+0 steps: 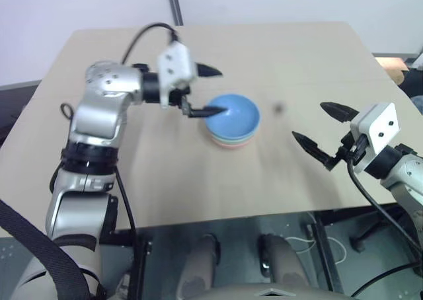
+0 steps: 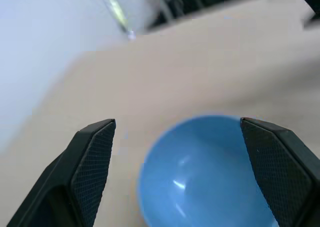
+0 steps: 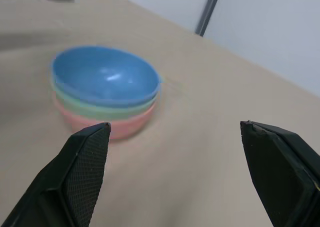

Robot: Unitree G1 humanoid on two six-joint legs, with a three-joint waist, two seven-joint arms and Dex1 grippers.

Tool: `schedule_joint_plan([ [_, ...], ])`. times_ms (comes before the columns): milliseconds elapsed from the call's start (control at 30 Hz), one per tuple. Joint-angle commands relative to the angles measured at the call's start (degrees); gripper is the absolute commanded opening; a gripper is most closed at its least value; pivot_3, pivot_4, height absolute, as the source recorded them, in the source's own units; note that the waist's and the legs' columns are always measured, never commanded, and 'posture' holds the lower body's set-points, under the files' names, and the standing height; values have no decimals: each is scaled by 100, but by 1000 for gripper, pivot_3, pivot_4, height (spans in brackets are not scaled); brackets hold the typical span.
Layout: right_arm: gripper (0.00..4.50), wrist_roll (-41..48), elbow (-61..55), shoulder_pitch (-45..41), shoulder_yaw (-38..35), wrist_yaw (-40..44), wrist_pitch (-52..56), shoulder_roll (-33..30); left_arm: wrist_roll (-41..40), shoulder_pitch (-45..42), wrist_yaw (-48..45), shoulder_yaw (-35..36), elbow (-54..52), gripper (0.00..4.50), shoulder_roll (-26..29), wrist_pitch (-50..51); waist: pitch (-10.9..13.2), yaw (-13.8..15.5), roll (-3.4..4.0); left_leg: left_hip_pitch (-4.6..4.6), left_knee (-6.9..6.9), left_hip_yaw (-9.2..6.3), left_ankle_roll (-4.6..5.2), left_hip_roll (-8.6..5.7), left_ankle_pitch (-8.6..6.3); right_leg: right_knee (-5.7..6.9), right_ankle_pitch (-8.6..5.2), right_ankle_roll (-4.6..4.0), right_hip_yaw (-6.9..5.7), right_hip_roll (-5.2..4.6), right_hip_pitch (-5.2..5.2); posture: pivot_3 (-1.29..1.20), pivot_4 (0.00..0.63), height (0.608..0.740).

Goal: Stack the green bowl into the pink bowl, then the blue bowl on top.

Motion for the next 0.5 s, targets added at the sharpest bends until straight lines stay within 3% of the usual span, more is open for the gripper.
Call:
schedule_joint_plan([
  [33, 4500, 224, 457, -83, -63, 653, -356, -134, -668, 779, 161, 612, -927, 4355, 288, 783, 0, -33, 1, 1, 0, 0, 0, 0, 0, 0, 0, 0, 1, 0, 1, 0, 150, 740],
  [200, 4500, 359, 1014, 137, -440, 1462, -666, -500, -1242, 2242, 737, 1508, -1987, 4355, 425, 1379, 1, -3, 0, 0, 0, 1, 1, 2, -1, -5, -2, -3, 2, -2, 2, 0, 150, 740],
  [333, 4500, 710, 1092, 816, -1382, 2139, -530, -981, -1564, 3534, 951, 2357, -2553, 4355, 603, 1761, 1, 55, 1, -1, -1, 1, 0, 3, -3, -9, -13, -22, 0, -4, 3, 0, 150, 740],
  [500, 4500, 876, 1219, 1451, -2228, 2625, -453, -1330, -1533, 4409, 807, 2677, -2602, 4355, 891, 1670, 1, 132, 0, 5, 1, 4, 0, 11, -5, -15, -14, -25, -3, -2, 9, 0, 150, 740],
])
